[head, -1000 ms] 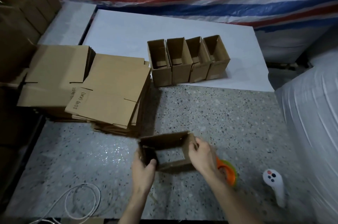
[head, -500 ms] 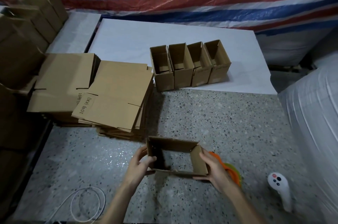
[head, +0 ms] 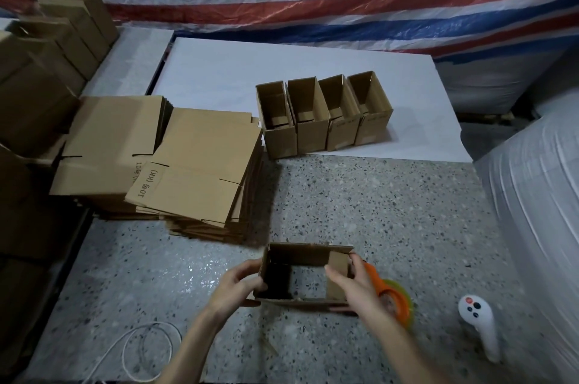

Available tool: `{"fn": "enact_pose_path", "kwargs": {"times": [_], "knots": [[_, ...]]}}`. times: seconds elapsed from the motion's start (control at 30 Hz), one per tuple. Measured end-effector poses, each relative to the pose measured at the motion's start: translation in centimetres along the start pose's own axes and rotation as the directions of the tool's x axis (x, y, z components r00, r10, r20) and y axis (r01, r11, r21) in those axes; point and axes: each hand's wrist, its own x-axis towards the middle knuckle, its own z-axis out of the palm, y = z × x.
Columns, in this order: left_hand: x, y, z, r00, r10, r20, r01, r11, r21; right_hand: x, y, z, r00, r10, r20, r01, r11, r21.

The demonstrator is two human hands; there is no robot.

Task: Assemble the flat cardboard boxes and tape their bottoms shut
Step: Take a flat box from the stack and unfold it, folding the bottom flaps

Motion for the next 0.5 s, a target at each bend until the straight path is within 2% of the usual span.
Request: {"fn": "enact_pose_path", "kwargs": {"times": [0.03, 0.1, 0.27, 0.37, 0.5], "knots": [[-0.1, -0.1, 0.1, 1.000, 0.001, 0.000, -0.001, 1.000, -0.008, 0.4, 0.1, 0.6, 0.997, -0.046, -0.054, 0.042, 0.997, -0.071], [-0.3, -0.4, 0.2, 1.000, 0.002, 0.008, -0.002, 0.999, -0.038, 1.1, 0.2, 1.3, 0.996, -0.056, -0.070, 0.047, 0.991, -0.124], [-0.5, -1.2, -0.3, 0.996, -0.050, 0.070, 0.063, 0.980, -0.188, 1.8, -0.7, 0.1, 0.998, 0.043, 0.035, -0.037, 0.987, -0.159], [-0.3, -1.9, -0.4, 0.995, -0.048, 0.082, 0.065, 0.976, -0.207, 2.2, -0.2, -0.3, 0.997, 0.032, 0.074, -0.016, 0.978, -0.208], [0.4, -2.0, -0.7, 0.977, -0.186, 0.102, 0.201, 0.966, -0.163, 2.3, 0.0, 0.0, 0.993, 0.020, 0.112, 0.005, 0.975, -0.224]]}}
